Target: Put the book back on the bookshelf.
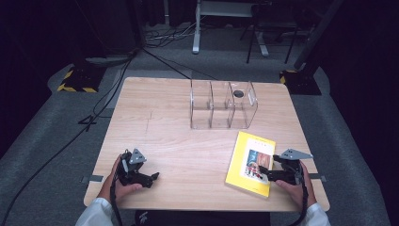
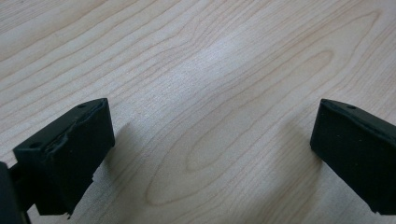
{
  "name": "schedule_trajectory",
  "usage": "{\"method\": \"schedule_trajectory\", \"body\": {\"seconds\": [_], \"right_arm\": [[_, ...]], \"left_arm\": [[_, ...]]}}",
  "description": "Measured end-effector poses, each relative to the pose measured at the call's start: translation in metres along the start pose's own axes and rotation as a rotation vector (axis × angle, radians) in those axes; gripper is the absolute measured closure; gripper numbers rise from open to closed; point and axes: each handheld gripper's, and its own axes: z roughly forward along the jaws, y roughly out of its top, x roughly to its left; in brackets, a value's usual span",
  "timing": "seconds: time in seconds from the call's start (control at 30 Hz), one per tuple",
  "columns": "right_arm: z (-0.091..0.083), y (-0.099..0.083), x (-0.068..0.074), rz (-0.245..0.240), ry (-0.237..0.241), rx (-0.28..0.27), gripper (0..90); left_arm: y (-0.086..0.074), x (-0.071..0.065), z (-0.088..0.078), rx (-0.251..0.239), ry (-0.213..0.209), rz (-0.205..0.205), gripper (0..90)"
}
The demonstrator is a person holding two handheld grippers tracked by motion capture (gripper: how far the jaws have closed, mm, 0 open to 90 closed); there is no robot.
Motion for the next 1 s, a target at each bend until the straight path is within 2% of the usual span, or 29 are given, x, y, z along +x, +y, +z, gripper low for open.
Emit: {"method": "schedule_trajectory", "body": {"seconds": [0.1, 0.23, 0.43, 0.6, 0.73, 0.93, 1.0], "right_arm": [[0.001, -0.002, -0.003, 0.034, 0.024, 0.002, 14.8], [0.002, -0.003, -0.003, 0.036, 0.036, 0.003, 11.0], [0.003, -0.002, -0.001, 0.035, 0.028, 0.009, 9.4], [0.004, -0.001, 0.003, 0.008, 0.015, 0.011, 6.6], [0.004, 0.001, 0.007, -0.025, -0.005, 0.015, 5.8], [0.005, 0.001, 0.009, -0.024, -0.007, 0.013, 5.6], [0.005, 0.002, 0.011, -0.041, -0.010, 0.011, 5.6]], "left_arm": [[0.000, 0.000, 0.000, 0.000, 0.000, 0.001, 0.2], [0.000, 0.000, 0.000, 0.000, 0.000, 0.000, 0.2], [0.000, 0.000, 0.000, 0.000, 0.000, 0.000, 0.2], [0.000, -0.001, 0.000, 0.002, 0.005, 0.015, 0.4], [0.001, -0.004, 0.000, 0.003, -0.010, 0.015, 0.4], [0.001, -0.005, 0.001, 0.004, -0.012, 0.021, 0.4], [0.001, -0.006, 0.001, 0.002, -0.011, 0.015, 0.4]]}}
